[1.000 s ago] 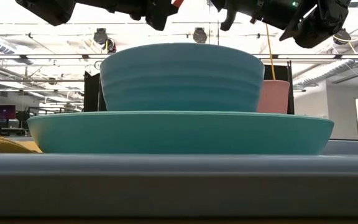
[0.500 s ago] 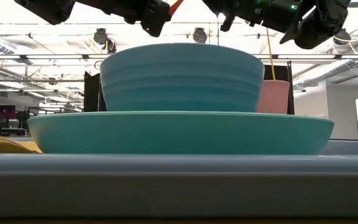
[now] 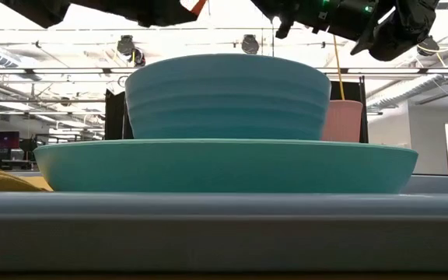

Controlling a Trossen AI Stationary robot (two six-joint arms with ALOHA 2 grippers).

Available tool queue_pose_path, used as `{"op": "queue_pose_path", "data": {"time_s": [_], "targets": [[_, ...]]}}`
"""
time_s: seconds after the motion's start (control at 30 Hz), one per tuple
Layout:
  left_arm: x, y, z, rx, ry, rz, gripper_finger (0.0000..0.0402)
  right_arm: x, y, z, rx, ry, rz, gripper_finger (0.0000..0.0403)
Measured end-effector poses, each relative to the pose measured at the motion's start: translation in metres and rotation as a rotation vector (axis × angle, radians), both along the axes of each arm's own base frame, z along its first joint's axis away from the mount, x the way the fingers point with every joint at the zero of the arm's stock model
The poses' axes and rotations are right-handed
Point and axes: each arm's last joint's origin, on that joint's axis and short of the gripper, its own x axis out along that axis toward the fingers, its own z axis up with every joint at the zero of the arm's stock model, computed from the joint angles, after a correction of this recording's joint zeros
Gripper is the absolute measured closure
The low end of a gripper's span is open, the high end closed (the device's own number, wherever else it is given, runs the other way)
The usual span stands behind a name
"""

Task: Set up tray
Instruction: Put the orange fork on top of the yellow napkin

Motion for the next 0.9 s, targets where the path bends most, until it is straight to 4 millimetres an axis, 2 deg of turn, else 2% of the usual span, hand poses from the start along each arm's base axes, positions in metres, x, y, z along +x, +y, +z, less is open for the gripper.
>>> {"op": "queue_pose_path", "data": {"time_s": [0.33, 0.53, 0.9], "targets": [[-0.032, 0.011, 0.01, -0.166, -0.124, -0.05, 0.0396, 0.0, 0.0, 0.0, -0.051, 0.006, -0.028, 0.0365], [-0.056, 0.009, -0.005, -0.37, -0.132, -0.14, 0.0396, 0.0, 0.0, 0.0, -0.089, 0.009, -0.048, 0.0365], [-0.103, -0.002, -0.036, -0.712, -0.349, -0.336, 0.0396, 0.0, 0.0, 0.0, -0.144, 0.029, -0.074, 0.0365]]}}
